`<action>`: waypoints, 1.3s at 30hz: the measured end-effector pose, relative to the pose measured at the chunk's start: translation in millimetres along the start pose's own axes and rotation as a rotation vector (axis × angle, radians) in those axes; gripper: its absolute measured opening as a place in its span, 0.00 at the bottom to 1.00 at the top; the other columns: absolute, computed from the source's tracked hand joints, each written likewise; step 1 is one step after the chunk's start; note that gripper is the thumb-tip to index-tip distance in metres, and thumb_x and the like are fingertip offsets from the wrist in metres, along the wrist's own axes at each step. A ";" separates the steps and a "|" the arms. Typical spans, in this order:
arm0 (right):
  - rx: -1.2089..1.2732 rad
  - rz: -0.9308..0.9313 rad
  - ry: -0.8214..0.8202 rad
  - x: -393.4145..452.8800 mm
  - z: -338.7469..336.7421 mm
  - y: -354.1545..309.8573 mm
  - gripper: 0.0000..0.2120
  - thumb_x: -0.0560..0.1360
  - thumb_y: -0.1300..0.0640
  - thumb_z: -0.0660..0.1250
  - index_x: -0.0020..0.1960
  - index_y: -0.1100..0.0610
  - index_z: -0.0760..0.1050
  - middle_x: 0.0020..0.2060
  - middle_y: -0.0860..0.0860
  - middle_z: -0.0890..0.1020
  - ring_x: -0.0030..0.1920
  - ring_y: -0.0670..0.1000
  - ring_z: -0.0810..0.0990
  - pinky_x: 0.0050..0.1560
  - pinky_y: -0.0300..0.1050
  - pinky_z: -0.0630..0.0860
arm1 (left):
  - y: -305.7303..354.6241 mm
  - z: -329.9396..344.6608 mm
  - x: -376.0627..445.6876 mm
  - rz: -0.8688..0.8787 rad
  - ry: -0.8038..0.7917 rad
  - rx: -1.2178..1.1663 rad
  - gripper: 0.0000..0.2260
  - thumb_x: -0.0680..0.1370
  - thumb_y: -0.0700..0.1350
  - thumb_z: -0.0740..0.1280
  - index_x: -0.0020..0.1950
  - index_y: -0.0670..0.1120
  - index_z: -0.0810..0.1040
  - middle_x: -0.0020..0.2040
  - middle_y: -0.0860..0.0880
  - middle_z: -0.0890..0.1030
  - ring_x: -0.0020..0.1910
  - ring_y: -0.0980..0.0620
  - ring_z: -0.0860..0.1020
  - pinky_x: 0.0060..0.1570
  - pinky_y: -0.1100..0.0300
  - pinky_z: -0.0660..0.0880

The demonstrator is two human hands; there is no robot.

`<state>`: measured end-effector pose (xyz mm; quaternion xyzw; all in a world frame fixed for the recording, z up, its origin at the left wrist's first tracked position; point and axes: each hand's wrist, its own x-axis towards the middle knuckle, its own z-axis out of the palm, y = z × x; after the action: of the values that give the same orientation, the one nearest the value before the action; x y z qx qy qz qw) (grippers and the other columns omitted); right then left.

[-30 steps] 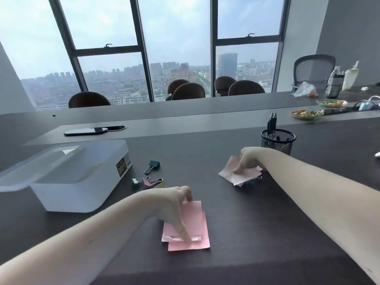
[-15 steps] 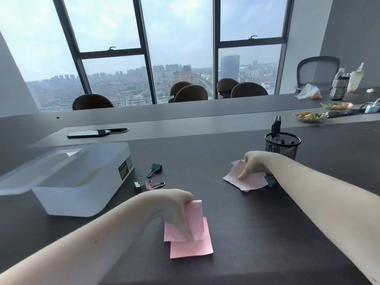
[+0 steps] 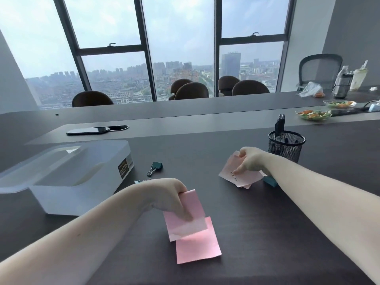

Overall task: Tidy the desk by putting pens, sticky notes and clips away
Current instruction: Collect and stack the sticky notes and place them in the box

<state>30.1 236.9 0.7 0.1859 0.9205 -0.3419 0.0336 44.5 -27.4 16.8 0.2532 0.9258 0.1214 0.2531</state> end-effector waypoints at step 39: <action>0.550 -0.379 0.048 -5.6 3.4 -21.6 0.16 0.68 0.63 0.74 0.47 0.49 0.70 0.47 0.59 0.81 0.42 0.53 0.77 0.43 0.50 0.73 | -24.2 18.9 56.5 0.027 0.667 -0.941 0.14 0.70 0.45 0.64 0.55 0.45 0.77 0.49 0.46 0.83 0.48 0.45 0.80 0.51 0.51 0.76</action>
<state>27.2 217.9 12.5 0.0212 0.8124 -0.5734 -0.1037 2.7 -16.0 -30.7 0.0733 0.7984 0.5969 0.0311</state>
